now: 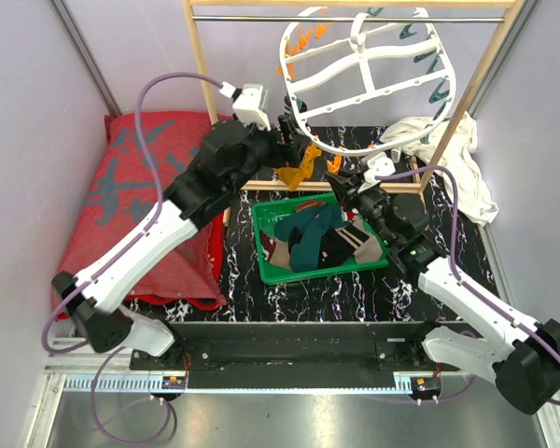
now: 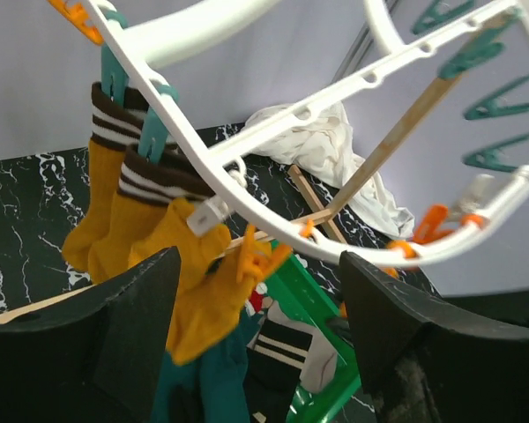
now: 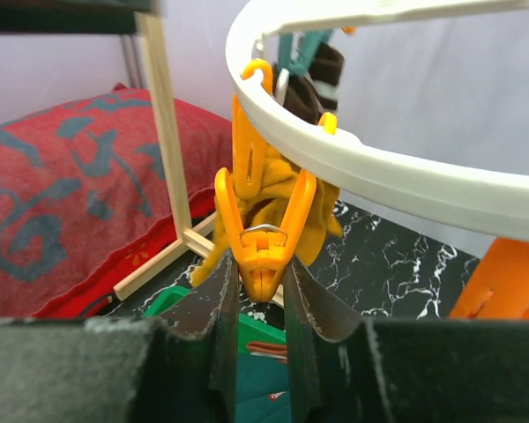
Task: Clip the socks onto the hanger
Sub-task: Open the clamp at the hanger.
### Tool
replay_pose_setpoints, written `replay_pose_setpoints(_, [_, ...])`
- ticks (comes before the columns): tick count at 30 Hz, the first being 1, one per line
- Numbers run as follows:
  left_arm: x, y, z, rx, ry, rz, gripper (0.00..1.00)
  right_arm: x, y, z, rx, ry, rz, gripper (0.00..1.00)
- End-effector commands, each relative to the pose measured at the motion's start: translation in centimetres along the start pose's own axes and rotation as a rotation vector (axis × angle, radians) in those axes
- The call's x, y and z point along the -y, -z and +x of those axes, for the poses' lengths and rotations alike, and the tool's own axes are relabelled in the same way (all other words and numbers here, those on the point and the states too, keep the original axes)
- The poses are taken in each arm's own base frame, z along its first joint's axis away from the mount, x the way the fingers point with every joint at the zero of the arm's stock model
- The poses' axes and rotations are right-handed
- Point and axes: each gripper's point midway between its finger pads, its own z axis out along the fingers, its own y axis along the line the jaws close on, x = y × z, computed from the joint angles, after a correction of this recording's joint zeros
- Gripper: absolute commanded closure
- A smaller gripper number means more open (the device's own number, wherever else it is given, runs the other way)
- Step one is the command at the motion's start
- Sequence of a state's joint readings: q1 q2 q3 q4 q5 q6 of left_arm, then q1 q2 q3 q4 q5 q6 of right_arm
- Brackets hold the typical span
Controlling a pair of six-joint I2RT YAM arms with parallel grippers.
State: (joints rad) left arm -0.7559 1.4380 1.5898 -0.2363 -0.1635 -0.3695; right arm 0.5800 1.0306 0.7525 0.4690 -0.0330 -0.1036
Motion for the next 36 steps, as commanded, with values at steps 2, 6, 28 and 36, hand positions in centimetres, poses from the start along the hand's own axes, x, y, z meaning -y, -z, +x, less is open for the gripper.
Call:
replay_pose_setpoints(2, [1.7,3.7,-1.9,0.075,0.011,0.046,0.24,1.1,-1.4,-1.7,0.031,0.001,0.155,0.95])
replay_pose_setpoints(6, [2.9,3.5,-0.4,0.052,0.015,0.061,0.26,0.4,-2.0,-1.4,0.028,-0.01,0.18,0.94])
replay_pose_setpoints(28, [4.9,-1.0,2.7,0.011,0.065,0.027,0.64,-1.2,-1.9,-1.0,0.059,-0.04,0.168,0.87])
replay_pose_setpoints(36, [4.5,-1.5,3.3,0.009,0.069,0.01,0.88,-1.8,-1.4,-1.1,0.073,-0.087,0.139,0.69])
